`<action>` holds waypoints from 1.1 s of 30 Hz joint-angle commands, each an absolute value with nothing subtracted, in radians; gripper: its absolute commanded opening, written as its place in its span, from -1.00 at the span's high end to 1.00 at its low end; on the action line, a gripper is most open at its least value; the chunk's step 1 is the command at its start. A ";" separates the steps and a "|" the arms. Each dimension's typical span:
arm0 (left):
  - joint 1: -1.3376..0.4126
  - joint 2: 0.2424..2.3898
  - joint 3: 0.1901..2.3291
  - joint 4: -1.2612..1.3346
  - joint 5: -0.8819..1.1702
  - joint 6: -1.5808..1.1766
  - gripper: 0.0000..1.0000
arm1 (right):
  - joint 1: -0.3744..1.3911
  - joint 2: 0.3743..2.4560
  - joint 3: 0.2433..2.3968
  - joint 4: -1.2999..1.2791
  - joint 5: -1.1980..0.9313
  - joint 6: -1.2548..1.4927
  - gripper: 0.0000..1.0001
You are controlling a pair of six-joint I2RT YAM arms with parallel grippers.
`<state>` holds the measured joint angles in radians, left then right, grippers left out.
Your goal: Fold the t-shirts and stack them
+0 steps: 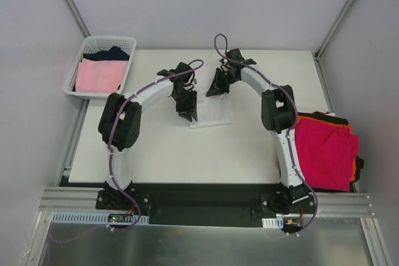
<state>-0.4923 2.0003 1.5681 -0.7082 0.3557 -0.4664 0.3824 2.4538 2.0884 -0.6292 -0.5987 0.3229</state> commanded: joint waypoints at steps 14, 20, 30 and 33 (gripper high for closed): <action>-0.469 2.074 1.718 -0.676 0.359 -0.417 0.48 | 0.275 2.436 2.129 -0.384 -0.610 0.552 0.85; -0.423 2.177 1.857 -0.678 0.345 -0.423 0.47 | 0.239 2.268 1.962 -0.362 -0.687 0.532 0.83; -0.380 2.321 1.970 -0.675 0.367 -0.482 0.46 | 0.261 2.105 1.661 -0.495 -0.692 0.371 0.85; -0.362 2.347 1.983 -0.675 0.350 -0.491 0.43 | 0.276 2.132 1.651 -0.532 -0.689 0.327 0.85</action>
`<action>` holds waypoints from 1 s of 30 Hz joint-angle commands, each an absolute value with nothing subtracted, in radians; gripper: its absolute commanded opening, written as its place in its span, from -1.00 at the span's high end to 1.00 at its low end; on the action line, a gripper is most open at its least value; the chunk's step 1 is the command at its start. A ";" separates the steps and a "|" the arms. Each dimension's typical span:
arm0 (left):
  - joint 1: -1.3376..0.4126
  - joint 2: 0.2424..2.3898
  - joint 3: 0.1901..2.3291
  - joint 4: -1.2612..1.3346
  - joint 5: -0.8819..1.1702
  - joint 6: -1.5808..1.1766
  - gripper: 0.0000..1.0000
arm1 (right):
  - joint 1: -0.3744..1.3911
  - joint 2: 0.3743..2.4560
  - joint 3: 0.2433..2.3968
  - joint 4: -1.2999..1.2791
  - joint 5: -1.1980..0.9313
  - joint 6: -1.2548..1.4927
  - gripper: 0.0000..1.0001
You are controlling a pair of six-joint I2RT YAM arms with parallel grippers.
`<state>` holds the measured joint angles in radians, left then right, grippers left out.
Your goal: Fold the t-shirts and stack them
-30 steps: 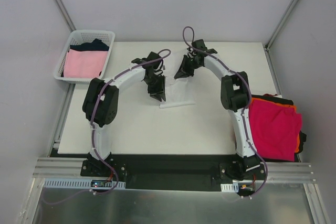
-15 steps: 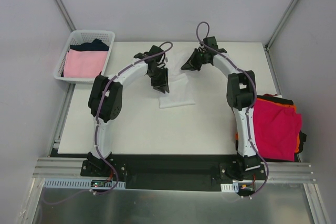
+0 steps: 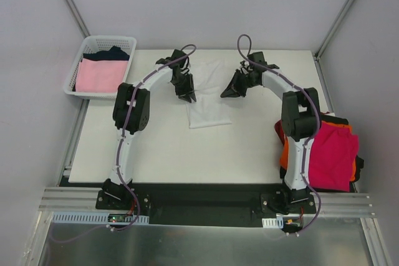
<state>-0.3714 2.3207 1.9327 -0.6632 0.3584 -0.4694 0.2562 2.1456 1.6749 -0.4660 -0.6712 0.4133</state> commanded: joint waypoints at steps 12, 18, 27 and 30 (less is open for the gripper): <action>-0.284 2.402 2.017 -0.670 0.295 -0.499 0.43 | 0.284 2.325 1.788 -0.572 -0.724 0.293 0.86; -0.293 2.330 1.987 -0.652 0.319 -0.525 0.42 | 0.284 2.327 1.858 -0.598 -0.738 0.298 0.86; -0.356 2.244 1.873 -0.638 0.316 -0.549 0.42 | 0.290 2.238 1.662 -0.545 -0.732 0.287 0.87; -0.371 2.221 1.801 -0.634 0.304 -0.545 0.42 | 0.301 2.188 1.565 -0.529 -0.712 0.272 0.87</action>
<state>-0.3447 2.3039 1.8706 -0.6258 0.3302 -0.5365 0.2829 2.3058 1.6669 -0.5404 -0.7429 0.3103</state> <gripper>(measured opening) 0.292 0.067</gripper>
